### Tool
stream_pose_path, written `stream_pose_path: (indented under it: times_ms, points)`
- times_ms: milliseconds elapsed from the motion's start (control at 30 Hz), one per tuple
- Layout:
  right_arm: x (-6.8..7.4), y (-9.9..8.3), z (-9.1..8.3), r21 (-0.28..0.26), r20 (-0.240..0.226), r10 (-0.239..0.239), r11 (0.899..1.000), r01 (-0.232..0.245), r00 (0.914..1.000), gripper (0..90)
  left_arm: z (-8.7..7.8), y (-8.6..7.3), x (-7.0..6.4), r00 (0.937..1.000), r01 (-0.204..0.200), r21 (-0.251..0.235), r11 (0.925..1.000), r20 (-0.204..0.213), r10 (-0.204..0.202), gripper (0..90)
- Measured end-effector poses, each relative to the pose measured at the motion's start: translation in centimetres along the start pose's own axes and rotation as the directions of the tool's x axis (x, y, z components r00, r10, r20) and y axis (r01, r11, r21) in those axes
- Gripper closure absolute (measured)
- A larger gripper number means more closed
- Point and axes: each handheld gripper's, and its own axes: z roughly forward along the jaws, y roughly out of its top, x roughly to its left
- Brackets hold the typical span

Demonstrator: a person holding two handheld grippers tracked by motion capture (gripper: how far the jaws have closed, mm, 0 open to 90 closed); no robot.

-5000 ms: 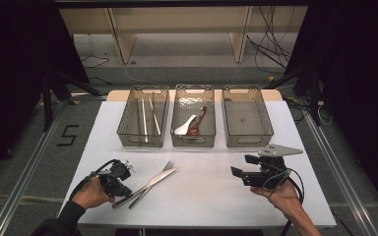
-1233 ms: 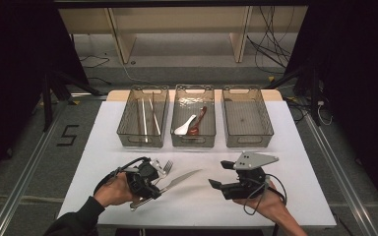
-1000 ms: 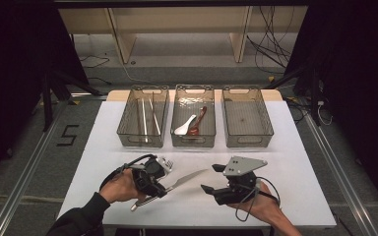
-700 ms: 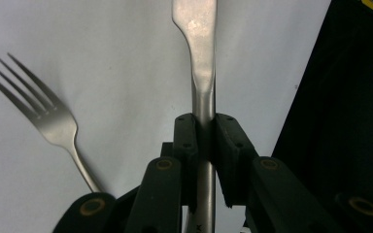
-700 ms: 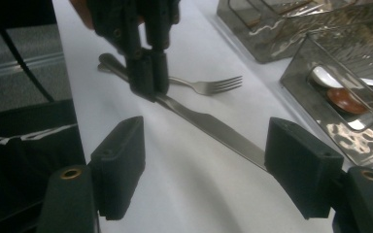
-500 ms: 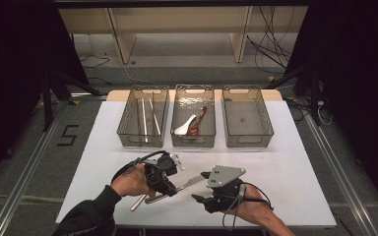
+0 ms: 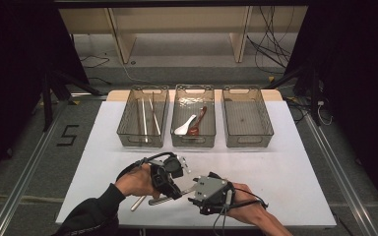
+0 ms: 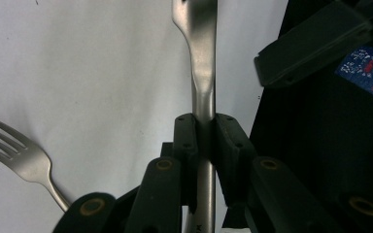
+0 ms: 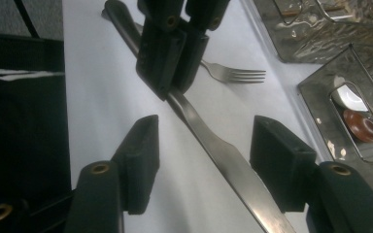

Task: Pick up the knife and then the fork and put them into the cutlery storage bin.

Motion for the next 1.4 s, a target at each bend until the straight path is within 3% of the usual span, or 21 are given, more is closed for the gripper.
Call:
stream_pose_path:
  times_ms: [267, 600, 633, 833, 900, 1000, 1100, 1133, 1267, 1400]
  points:
    - [0.6, 0.1, 0.6, 0.064, 0.031, -0.117, 0.991, 0.115, 0.9927, 53.8, -0.1, 0.5, -0.2, 0.9997, -0.021, 0.009, 0.9997, 0.011, 0.021, 79.2]
    - [1.3, 0.2, 1.0, 0.086, 0.071, -0.185, 0.980, 0.179, 0.9802, 63.6, 0.0, 0.8, -0.3, 0.9991, -0.023, 0.023, 0.9995, 0.036, 0.022, 79.2]
    - [1.2, 0.2, 1.0, 0.098, 0.077, -0.212, 0.974, 0.204, 0.9742, 64.7, 0.0, 0.8, -0.3, 0.9989, -0.025, 0.024, 0.9994, 0.040, 0.024, 79.2]
    - [1.6, 0.1, 1.1, 0.108, 0.083, -0.265, 0.961, 0.256, 0.9606, 71.2, 0.0, 0.9, -0.2, 0.9981, -0.025, 0.031, 0.9992, 0.057, 0.023, 79.2]
    - [1.8, 0.0, 1.1, 0.116, 0.076, -0.293, 0.952, 0.284, 0.9529, 74.7, 0.1, 0.9, -0.2, 0.9977, -0.022, 0.033, 0.9992, 0.065, 0.020, 79.1]
    - [2.0, 0.0, 1.3, 0.125, 0.073, -0.349, 0.933, 0.338, 0.9344, 82.0, 0.0, 0.8, -0.1, 0.9966, -0.018, 0.030, 0.9994, 0.080, 0.016, 79.1]
    - [2.2, -0.1, 1.4, 0.133, 0.026, -0.381, 0.918, 0.375, 0.9242, 88.3, 0.0, 0.8, 0.0, 0.9954, -0.017, 0.024, 0.9996, 0.094, 0.015, 79.6]
    - [2.2, -0.1, 1.4, 0.128, 0.021, -0.375, 0.920, 0.370, 0.9267, 88.4, 0.1, 0.8, -0.1, 0.9954, -0.017, 0.024, 0.9996, 0.094, 0.015, 79.5]
    - [2.1, -0.1, 1.3, 0.122, 0.009, -0.388, 0.915, 0.384, 0.9218, 88.8, -0.1, 0.8, -0.1, 0.9951, -0.018, 0.021, 0.9996, 0.097, 0.016, 78.7]
    - [1.8, -0.1, 1.0, 0.115, 0.013, -0.356, 0.929, 0.352, 0.9344, 89.0, -0.9, 0.5, 0.1, 0.9973, 0.007, -0.026, 0.9996, 0.073, -0.005, 73.8]
